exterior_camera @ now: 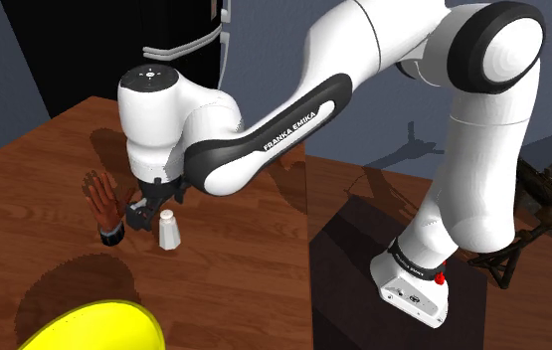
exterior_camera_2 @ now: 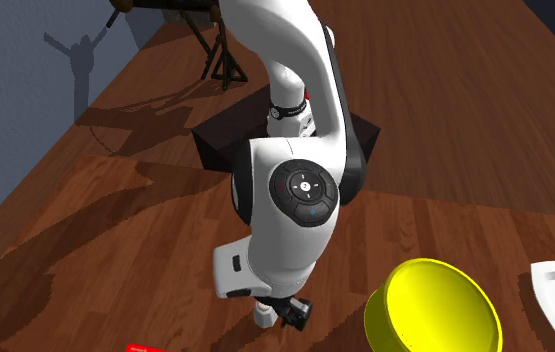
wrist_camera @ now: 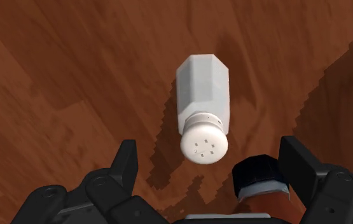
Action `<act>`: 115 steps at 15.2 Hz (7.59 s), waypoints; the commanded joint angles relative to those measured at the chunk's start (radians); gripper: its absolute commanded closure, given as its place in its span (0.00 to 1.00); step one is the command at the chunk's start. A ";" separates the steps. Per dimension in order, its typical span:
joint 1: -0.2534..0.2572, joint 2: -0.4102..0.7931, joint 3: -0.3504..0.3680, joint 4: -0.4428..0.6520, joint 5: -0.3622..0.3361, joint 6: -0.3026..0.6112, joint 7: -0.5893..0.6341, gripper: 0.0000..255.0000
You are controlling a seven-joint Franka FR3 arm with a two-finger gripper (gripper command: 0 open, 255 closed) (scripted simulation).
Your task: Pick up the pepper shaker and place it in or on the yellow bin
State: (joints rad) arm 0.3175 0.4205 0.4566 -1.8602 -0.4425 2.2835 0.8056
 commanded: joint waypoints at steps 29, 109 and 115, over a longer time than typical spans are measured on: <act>-0.015 -0.049 0.020 0.034 0.043 -0.073 -0.041 1.00; 0.462 0.193 0.135 0.637 -0.065 -0.556 0.353 1.00; 0.462 0.193 0.135 0.637 -0.065 -0.556 0.353 0.00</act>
State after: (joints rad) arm 0.7795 0.6134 0.5911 -1.2234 -0.5072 1.7279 1.1585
